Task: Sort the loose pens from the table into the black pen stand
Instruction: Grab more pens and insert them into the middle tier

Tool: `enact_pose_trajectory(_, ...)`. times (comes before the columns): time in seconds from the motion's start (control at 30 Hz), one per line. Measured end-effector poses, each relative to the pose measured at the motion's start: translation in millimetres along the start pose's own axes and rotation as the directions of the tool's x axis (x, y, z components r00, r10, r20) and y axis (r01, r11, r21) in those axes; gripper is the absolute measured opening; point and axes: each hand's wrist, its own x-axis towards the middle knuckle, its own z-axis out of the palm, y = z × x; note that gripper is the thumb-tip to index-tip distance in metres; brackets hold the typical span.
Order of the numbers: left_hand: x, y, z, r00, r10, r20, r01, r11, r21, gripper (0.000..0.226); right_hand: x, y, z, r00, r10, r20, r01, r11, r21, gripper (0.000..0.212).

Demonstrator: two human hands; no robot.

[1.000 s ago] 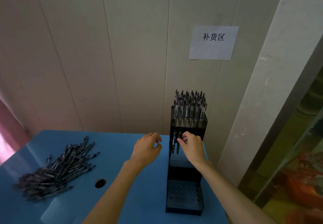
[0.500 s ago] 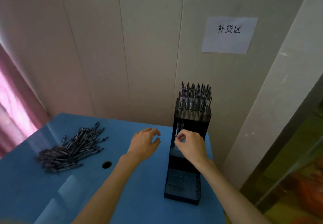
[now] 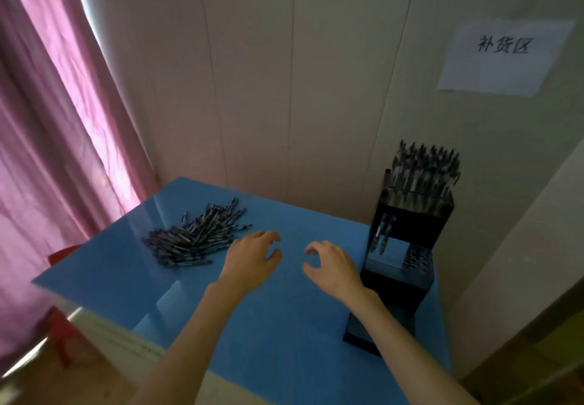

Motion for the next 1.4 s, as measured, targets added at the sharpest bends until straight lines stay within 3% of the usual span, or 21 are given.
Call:
enact_pose_trajectory(0.27,-42.6,-115.9,-38.3,1.000,-0.026,0.016,0.025,0.998,0.064,0.044,15.1,-104.5,59.4,1.000,-0.004,-0.008,0.004,1.000,0.004,0.032)
enact_pose_trajectory(0.67,-62.2,-291.0,-107.0,0.997,-0.081,0.003,0.081,0.996,-0.023,0.037,65.0,-232.3,138.9,0.997,0.037,-0.073,-0.031,0.996,0.081,0.029)
enact_pose_trajectory(1.07,4.9,-382.0,-97.6,0.982,-0.175,0.071,0.181,0.979,-0.092,0.031,144.7,-243.6,183.8,0.994,0.097,-0.059,-0.091,0.991,0.100,0.026)
enact_pose_trajectory(1.4,37.2,-430.1,-52.3,0.911,-0.362,0.195,0.392,0.908,-0.149,0.021,202.8,-237.7,223.2,0.990,0.140,-0.019,-0.137,0.986,0.094,0.024)
